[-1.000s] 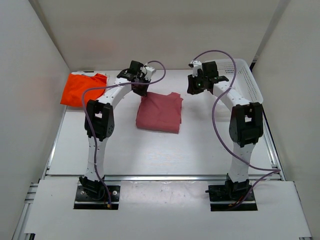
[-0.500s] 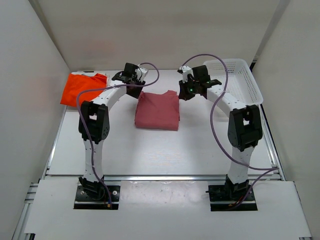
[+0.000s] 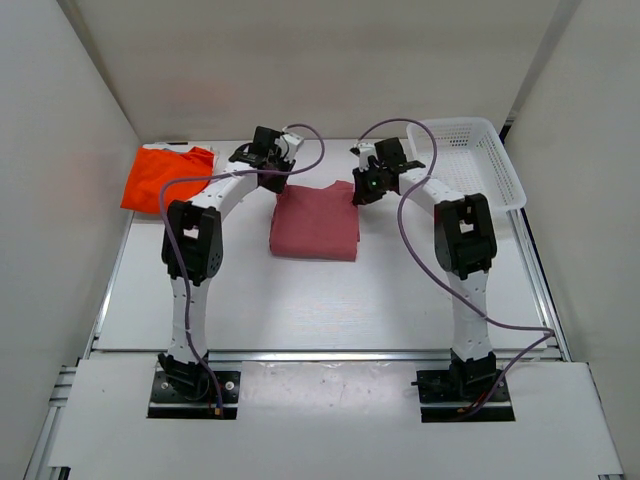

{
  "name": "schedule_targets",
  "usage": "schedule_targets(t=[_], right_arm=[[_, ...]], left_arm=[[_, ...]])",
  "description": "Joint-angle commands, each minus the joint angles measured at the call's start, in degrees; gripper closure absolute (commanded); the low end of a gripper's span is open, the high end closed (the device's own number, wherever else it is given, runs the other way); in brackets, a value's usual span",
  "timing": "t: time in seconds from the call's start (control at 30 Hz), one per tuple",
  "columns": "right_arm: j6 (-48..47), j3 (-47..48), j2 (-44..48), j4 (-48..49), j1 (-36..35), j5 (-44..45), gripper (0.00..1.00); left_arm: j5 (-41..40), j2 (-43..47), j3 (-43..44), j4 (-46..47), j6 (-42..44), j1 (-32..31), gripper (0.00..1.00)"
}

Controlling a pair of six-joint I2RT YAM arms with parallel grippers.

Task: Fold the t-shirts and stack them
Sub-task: Smooth out wrinkles on the folded tshirt, then put the neatly folded tshirt into the corner of the board with the left arm

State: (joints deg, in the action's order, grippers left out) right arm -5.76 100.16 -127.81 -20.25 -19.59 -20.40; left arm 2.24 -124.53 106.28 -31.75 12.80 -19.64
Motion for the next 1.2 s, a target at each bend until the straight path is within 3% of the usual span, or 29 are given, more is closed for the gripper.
schedule_targets(t=[0.0, 0.07, 0.2, 0.37, 0.47, 0.6, 0.63, 0.67, 0.9, 1.17], right_arm=[[1.01, 4.86, -1.30, 2.32, 0.61, 1.51, 1.00], [1.45, 5.83, -2.18, 2.15, 0.79, 2.38, 1.00], [1.28, 6.89, -3.50, 2.58, 0.26, 3.97, 1.00], [0.49, 7.51, -2.36, 2.67, 0.00, 5.02, 1.00], [0.83, 7.60, 0.18, 2.49, -0.09, 5.90, 1.00], [3.21, 5.05, 5.28, 2.05, 0.87, 5.47, 0.97], [3.65, 3.13, 7.38, 1.45, 1.05, 4.50, 0.93], [4.08, 0.68, 9.66, 1.62, 0.88, 3.45, 0.92], [5.41, -12.26, 16.27, 1.35, -0.71, 0.72, 0.89], [8.13, -12.88, 13.47, 1.88, -2.29, 1.24, 0.88]], left_arm=[[-2.06, -0.62, 1.38, 0.98, -1.81, 2.41, 0.63], [-9.84, -1.85, 2.35, 1.95, -2.51, 1.98, 0.60], [-15.68, -3.26, 4.02, 3.36, -2.08, 2.06, 0.58], [-13.59, -0.55, 3.33, 2.13, -2.95, 2.94, 0.56], [-6.49, 5.24, -0.44, 1.17, -2.87, 3.12, 0.54], [8.00, 10.88, -8.26, -1.91, -6.89, 2.85, 0.33], [12.04, 11.24, -10.63, -2.52, -7.95, 2.85, 0.06], [13.56, 12.11, -11.96, -2.53, -8.57, 2.85, 0.02], [18.42, 12.82, -21.63, 0.01, -13.58, 3.99, 0.01], [18.86, 8.43, -20.85, 0.37, -14.82, 6.37, 0.01]])
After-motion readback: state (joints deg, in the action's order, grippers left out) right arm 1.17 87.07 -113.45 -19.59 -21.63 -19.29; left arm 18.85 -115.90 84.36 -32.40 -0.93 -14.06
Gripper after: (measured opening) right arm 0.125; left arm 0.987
